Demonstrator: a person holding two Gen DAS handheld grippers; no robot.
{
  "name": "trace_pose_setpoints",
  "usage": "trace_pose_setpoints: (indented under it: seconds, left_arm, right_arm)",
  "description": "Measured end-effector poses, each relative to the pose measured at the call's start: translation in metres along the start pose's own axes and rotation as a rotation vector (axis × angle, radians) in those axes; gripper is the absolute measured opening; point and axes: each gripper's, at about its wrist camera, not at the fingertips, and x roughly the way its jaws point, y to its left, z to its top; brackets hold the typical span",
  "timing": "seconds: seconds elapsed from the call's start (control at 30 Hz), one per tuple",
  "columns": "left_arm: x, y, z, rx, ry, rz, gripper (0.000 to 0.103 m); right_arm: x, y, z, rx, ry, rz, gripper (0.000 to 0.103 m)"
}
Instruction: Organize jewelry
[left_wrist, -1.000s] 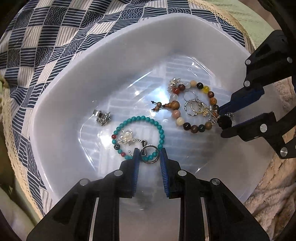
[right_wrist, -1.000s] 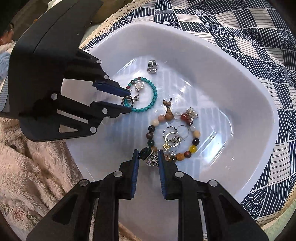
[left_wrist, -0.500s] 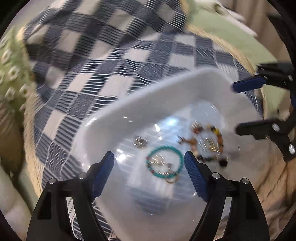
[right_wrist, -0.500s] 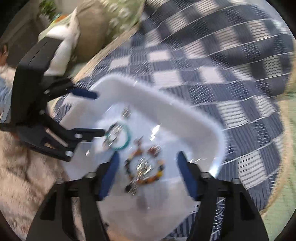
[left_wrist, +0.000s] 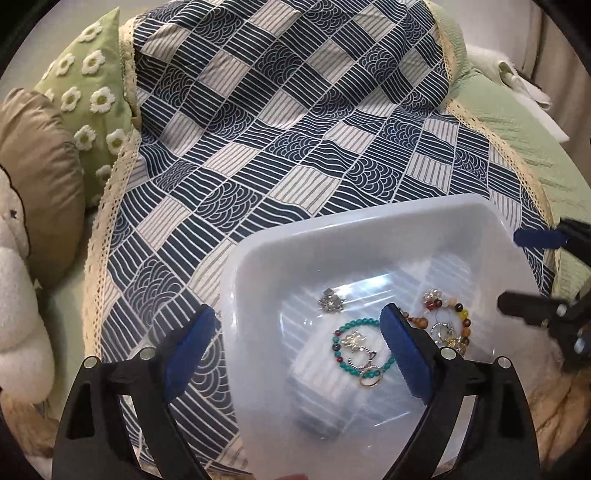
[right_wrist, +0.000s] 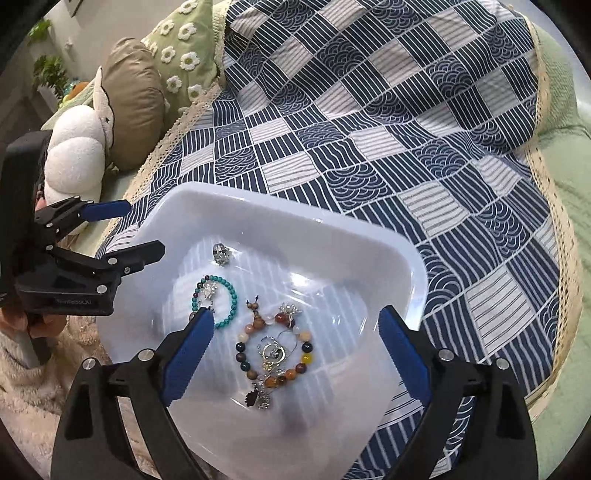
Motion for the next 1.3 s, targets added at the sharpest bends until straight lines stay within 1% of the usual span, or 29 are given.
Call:
trace_pose_setpoints:
  seconds: [0.1,0.2,0.4,0.57,0.97,1.1,1.3]
  left_arm:
    - [0.002,-0.004,0.003,0.003,-0.006,0.005,0.086]
    - [0.004,-0.009,0.005,-0.001,0.003,-0.008,0.086]
    - [0.008,-0.017,0.008,0.02,0.012,0.001,0.087]
    - [0.012,-0.016,0.007,0.015,0.026,-0.001,0.087]
    - [0.014,-0.018,0.005,0.033,0.037,0.013,0.087]
    - [0.014,-0.018,0.005,0.037,0.035,0.019,0.087]
    - [0.014,-0.019,0.004,0.047,0.036,0.019,0.087]
  right_arm:
    - [0.004,0.004,-0.001,-0.003,0.0,-0.016,0.091]
    - [0.007,0.003,0.0,0.009,-0.005,-0.037,0.091]
    - [0.011,0.003,0.003,0.025,0.0,-0.026,0.091]
    - [0.014,0.004,0.003,0.023,0.014,-0.017,0.091]
    - [0.012,0.003,0.003,0.03,0.008,-0.034,0.091]
    - [0.014,0.001,0.003,0.029,0.01,-0.063,0.091]
    - [0.013,0.0,0.003,0.034,0.012,-0.06,0.091]
